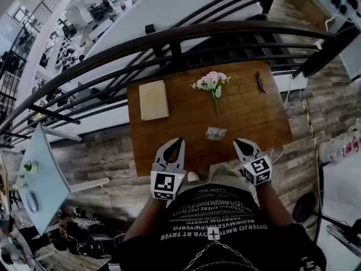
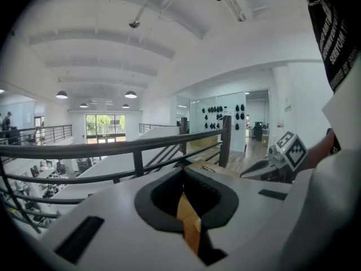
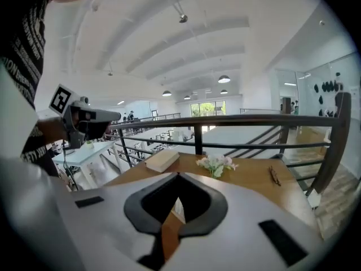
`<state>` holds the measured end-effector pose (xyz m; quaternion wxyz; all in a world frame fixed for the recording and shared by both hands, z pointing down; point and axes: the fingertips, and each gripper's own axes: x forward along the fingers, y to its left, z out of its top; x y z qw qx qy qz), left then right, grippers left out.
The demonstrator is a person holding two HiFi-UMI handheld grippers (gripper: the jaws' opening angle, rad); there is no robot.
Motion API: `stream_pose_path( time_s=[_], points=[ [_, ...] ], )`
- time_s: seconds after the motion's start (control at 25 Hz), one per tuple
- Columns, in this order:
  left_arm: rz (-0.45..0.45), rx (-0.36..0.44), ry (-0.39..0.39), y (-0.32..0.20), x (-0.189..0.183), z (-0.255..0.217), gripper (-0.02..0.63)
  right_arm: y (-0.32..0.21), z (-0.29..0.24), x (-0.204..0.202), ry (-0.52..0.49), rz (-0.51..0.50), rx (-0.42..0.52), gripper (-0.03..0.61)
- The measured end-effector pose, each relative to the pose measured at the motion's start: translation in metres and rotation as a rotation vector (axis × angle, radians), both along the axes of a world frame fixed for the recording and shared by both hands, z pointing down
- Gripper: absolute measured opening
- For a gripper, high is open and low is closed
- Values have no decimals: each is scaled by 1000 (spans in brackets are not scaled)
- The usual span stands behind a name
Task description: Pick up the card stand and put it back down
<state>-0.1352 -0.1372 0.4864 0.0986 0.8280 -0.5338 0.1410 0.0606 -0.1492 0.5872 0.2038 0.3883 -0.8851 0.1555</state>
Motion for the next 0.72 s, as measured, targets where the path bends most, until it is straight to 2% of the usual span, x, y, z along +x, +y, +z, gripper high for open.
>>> stream_pose_path(
  time_s=[0.2, 0.36, 0.56, 0.6, 0.68, 0.72],
  points=[
    [0, -16, -17, -23, 18, 7, 20, -17, 62, 22, 39, -35, -124, 14],
    [1, -34, -29, -38, 31, 10, 20, -18, 106, 22, 35, -130, -225, 14],
    [-26, -54, -62, -45, 28, 10, 20, -28, 141, 19, 21, -159, -277, 17],
    [-35, -60, -67, -46, 26, 11, 20, -31, 147, 16, 16, -169, -286, 41],
    [-52, -72, -82, -45, 21, 14, 20, -34, 160, 9, 8, -197, -304, 136],
    [-60, -77, -89, -45, 19, 16, 20, -35, 166, 5, 4, -211, -312, 158]
  ],
)
